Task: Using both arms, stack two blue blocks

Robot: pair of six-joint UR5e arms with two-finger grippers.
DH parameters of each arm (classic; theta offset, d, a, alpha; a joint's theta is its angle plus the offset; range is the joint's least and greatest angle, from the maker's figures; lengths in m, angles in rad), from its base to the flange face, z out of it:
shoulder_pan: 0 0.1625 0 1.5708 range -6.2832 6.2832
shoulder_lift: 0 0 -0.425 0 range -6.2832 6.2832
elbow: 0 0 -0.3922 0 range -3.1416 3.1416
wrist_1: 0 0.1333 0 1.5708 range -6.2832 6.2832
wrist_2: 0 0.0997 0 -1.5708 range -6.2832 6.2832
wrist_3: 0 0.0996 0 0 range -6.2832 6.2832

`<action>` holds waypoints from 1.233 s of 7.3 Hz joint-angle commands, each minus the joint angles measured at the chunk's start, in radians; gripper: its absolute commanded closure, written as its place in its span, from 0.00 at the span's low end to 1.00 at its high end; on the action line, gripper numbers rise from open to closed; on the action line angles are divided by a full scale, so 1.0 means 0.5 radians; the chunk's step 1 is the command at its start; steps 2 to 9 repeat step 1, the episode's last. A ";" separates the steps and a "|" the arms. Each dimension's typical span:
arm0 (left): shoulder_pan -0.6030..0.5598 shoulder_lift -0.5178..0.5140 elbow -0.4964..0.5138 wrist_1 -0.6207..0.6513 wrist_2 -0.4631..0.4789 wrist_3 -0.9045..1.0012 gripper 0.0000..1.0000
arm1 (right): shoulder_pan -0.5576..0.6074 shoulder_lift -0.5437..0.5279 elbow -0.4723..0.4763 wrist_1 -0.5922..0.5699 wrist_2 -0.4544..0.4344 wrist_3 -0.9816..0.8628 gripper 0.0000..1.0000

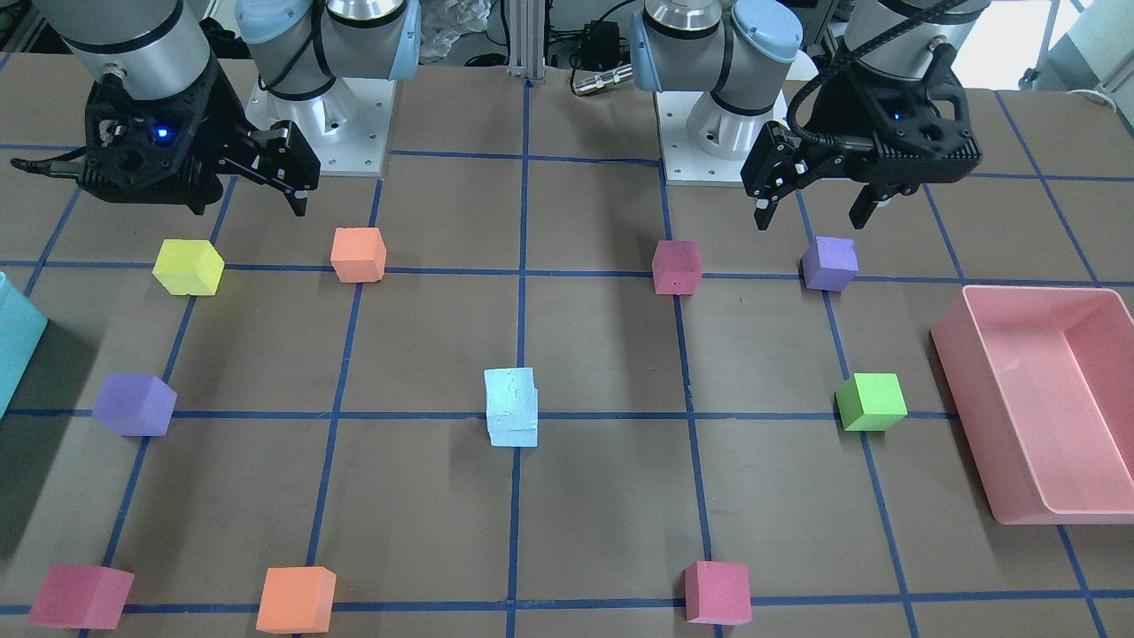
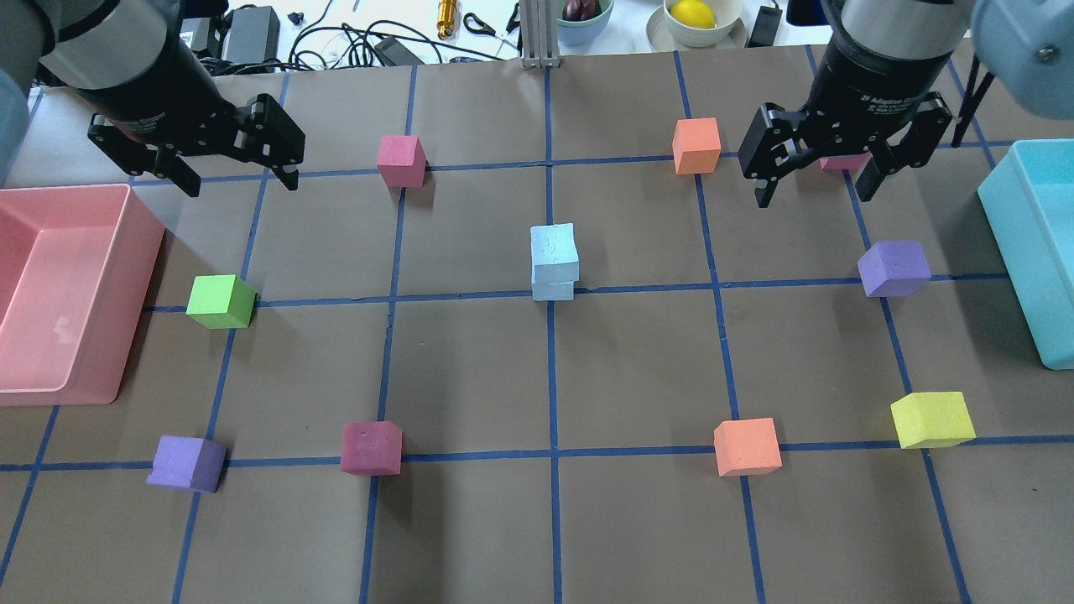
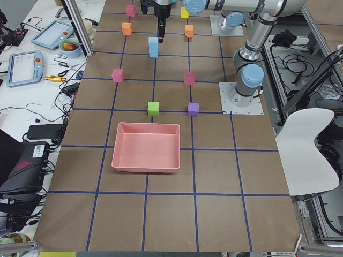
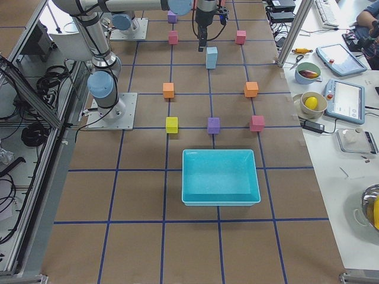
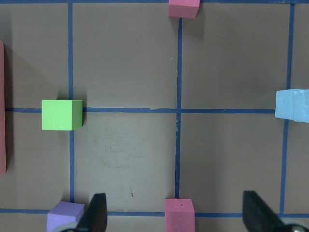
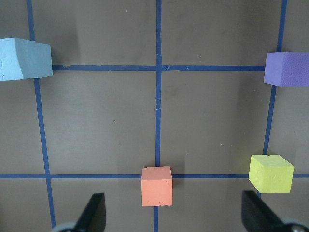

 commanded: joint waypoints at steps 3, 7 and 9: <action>-0.001 0.000 -0.002 0.000 -0.003 0.002 0.00 | -0.003 0.004 0.001 -0.018 -0.006 -0.011 0.00; -0.001 0.000 -0.002 0.000 -0.003 0.002 0.00 | -0.003 0.004 0.001 -0.018 -0.006 -0.011 0.00; -0.001 0.000 -0.002 0.000 -0.003 0.002 0.00 | -0.003 0.004 0.001 -0.018 -0.006 -0.011 0.00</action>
